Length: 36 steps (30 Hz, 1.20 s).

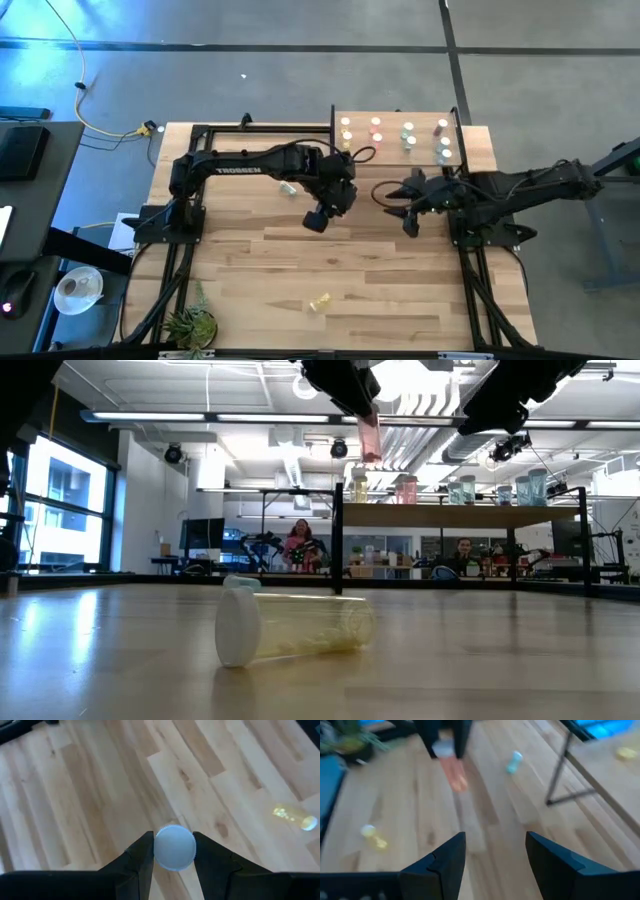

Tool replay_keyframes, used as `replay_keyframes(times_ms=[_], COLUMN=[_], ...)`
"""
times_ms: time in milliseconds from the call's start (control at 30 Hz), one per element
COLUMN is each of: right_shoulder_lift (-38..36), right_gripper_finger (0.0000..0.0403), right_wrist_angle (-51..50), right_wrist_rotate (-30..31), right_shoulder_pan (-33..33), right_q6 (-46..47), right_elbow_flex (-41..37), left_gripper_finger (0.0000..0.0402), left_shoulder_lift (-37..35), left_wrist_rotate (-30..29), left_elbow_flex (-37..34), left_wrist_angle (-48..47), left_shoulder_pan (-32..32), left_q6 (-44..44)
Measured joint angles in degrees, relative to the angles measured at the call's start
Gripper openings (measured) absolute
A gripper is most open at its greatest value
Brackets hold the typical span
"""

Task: Pick and place medicine bottles onto shelf by color
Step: Put the pink pill bottle on the shelf aligned with the other pink pill bottle

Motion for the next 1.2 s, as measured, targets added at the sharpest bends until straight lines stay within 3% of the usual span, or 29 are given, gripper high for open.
replay_keyframes(times_ms=[233,467,700,967,1200], right_shoulder_lift=[0.26,1.2,3.91,8.63,9.41], right_gripper_finger=[0.0197,0.0197,0.0197,0.0197,0.0197], right_wrist_angle=[20.11,34.14,40.27,44.73,47.0], right_wrist_rotate=[3.71,5.11,5.15,9.68,10.03], right_shoulder_pan=[4.75,8.08,10.66,10.95,10.95], right_q6=[-5.04,-12.1,-18.4,-27.27,-28.6], right_elbow_flex=[-8.79,-15.21,-15.85,-15.83,-15.81], left_gripper_finger=[0.0113,0.0113,0.0113,0.0113,0.0113], left_shoulder_lift=[0.0,0.0,0.0,-0.02,-0.04], left_wrist_rotate=[0.0,-0.56,-7.84,-8.53,-13.27], left_elbow_flex=[-0.02,-0.02,-0.02,-0.07,-0.07], left_wrist_angle=[4.07,8.88,12.31,14.68,16.9], left_shoulder_pan=[-3.15,-5.92,-7.73,-7.72,-7.69], left_q6=[-0.04,0.22,-1.3,-3.33,-6.2])
